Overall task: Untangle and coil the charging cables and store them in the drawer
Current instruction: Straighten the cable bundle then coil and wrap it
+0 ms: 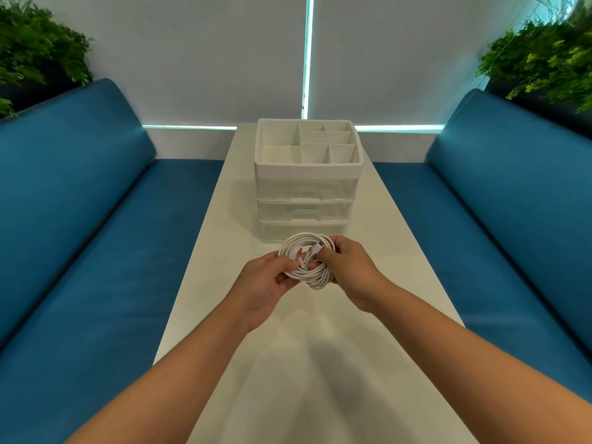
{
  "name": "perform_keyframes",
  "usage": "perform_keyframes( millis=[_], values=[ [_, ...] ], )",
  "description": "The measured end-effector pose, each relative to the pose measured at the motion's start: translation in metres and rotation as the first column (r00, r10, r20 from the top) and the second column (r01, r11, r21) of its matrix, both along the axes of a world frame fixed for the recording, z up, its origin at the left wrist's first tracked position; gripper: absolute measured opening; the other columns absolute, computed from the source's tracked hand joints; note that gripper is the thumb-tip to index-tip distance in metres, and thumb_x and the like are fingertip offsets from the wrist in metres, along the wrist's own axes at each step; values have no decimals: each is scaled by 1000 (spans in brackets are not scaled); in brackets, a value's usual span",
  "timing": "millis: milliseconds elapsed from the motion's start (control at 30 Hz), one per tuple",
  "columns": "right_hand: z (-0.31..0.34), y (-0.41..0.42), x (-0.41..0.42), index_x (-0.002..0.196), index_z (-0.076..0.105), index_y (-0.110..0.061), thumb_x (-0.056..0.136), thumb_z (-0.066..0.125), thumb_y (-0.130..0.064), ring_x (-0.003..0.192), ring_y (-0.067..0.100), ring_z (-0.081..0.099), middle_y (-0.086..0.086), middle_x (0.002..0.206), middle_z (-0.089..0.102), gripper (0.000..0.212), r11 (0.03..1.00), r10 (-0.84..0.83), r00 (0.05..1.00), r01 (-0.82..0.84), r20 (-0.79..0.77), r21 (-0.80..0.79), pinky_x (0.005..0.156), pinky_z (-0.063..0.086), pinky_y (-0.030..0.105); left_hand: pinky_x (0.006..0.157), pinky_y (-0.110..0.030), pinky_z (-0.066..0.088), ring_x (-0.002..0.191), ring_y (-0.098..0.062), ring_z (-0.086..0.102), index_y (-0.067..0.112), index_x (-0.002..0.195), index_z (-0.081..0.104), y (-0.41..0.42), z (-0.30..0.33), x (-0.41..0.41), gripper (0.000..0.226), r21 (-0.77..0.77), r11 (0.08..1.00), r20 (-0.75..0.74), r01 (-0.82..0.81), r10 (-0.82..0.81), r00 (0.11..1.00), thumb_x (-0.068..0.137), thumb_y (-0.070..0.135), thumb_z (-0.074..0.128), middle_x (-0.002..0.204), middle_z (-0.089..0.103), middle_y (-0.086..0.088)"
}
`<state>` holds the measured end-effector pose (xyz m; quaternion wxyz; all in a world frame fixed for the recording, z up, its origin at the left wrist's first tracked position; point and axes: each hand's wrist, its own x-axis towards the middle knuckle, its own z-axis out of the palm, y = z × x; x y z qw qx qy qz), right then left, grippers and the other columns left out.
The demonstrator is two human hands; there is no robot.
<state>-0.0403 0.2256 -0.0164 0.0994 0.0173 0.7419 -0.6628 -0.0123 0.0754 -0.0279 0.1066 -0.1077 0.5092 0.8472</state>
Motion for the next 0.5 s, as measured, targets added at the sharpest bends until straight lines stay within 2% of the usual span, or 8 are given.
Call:
perform_keyframes(
  millis=[100, 233, 300, 367, 433, 500],
  values=[
    [0, 2, 0, 116, 61, -9, 99, 50, -12, 97, 25, 68, 13, 109, 70, 21, 996, 74, 997, -72, 37, -45, 88, 56, 39, 80, -31, 57, 78, -21, 68, -4, 89, 66, 2, 0, -1, 20, -8, 999, 18, -32, 32, 999, 87, -10, 47, 85, 71, -15],
    [-1, 5, 2, 105, 64, -12, 100, 47, -11, 86, 20, 68, 10, 99, 71, 18, 989, 116, 991, -110, 62, -97, 77, 57, 31, 74, -29, 58, 78, -21, 67, -5, 90, 65, 0, -2, -2, 20, -26, 1000, 37, 0, 1, 999, 87, -10, 45, 88, 70, -16],
    [-3, 5, 2, 106, 64, -13, 99, 49, -11, 89, 20, 68, 9, 101, 71, 17, 993, 108, 993, -106, 46, -41, 81, 57, 33, 74, -28, 58, 80, -21, 67, -5, 90, 64, 0, -3, -1, 21, -11, 1000, 33, 12, -11, 999, 88, -11, 44, 89, 70, -16],
    [-3, 4, 2, 116, 57, -13, 97, 52, -11, 94, 24, 67, 11, 106, 67, 20, 997, 72, 997, -72, 0, 35, 83, 57, 36, 75, -28, 56, 78, -19, 67, -3, 86, 65, 3, -3, 1, 23, 1, 1000, 17, -9, 9, 1000, 88, -11, 44, 86, 70, -14],
    [-3, 2, 2, 119, 47, -20, 95, 54, -10, 88, 22, 65, 11, 106, 62, 26, 998, 18, 998, -14, -61, 63, 72, 56, 30, 76, -28, 56, 77, -18, 68, 0, 87, 65, 5, -4, 2, 23, 26, 998, -7, -49, 49, 999, 89, -11, 45, 85, 71, -13],
    [-3, 1, 3, 110, 46, -22, 95, 53, -9, 79, 20, 63, 13, 102, 60, 21, 995, 15, 992, -3, -123, 97, 60, 52, 24, 77, -27, 56, 79, -18, 69, -1, 94, 65, 6, -6, 2, 22, 56, 996, -18, -72, 73, 997, 89, -11, 47, 88, 71, -13]
  ],
)
